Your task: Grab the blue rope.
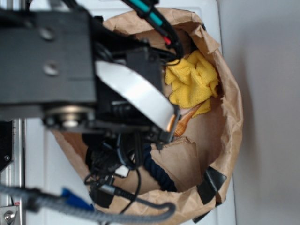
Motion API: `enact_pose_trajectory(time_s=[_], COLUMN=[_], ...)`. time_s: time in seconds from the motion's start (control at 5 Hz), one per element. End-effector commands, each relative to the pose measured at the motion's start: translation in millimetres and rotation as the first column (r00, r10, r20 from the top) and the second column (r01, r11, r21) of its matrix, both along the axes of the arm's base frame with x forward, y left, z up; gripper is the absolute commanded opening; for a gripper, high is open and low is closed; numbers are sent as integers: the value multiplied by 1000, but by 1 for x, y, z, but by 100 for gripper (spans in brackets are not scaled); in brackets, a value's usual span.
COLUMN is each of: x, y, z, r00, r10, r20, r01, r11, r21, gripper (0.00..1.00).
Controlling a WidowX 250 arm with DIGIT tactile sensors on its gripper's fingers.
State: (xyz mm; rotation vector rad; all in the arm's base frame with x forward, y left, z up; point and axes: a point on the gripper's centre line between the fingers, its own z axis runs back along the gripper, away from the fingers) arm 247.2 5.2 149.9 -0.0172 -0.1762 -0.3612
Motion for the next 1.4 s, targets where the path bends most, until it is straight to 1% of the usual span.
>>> enact_pose_trajectory(time_s=[0.0,0.6,0.8,1.0,1.2], x=[14,14,14,27,38], y=[-15,-15,-13,-13,-4], z=[-35,-35,-51,-59,-53], r00=[998,998,993,986,988], r10=[-6,-6,-107,-158,-149], r20=[-67,-67,-58,-55,-43], r01=[10,10,110,160,149], r11=[997,997,992,987,989], r21=[72,72,55,33,-6], gripper=[100,100,100,100,100])
